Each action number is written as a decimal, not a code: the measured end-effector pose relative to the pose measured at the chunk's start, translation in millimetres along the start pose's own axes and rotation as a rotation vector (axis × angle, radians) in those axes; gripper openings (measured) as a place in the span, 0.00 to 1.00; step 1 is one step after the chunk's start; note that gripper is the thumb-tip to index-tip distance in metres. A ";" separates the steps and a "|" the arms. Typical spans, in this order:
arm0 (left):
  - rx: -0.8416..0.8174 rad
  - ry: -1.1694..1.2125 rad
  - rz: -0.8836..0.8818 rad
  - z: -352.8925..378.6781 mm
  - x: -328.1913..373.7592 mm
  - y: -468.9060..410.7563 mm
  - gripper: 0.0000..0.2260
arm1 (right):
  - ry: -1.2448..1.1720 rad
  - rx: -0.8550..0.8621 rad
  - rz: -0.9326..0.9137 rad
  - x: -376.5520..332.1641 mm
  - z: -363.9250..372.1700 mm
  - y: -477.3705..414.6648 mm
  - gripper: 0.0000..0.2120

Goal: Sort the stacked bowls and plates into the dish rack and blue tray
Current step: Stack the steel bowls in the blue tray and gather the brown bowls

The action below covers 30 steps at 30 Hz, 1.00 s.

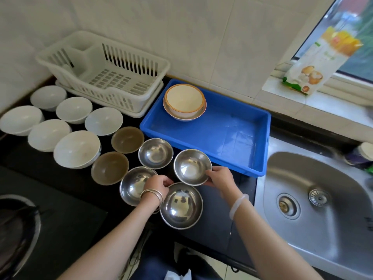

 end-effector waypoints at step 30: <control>-0.262 0.836 -0.369 27.9 9.5 -4.7 0.13 | 0.336 0.235 -0.036 39.6 -31.6 22.0 0.07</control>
Point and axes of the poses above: each hand's wrist, its own y-axis away from the middle knuckle, its own z-axis out of the palm, x = y × z, the point moved 3 cm from there along -y, towards the middle knuckle, and after that the axes turned 1 degree about x, right-handed, at the moved point
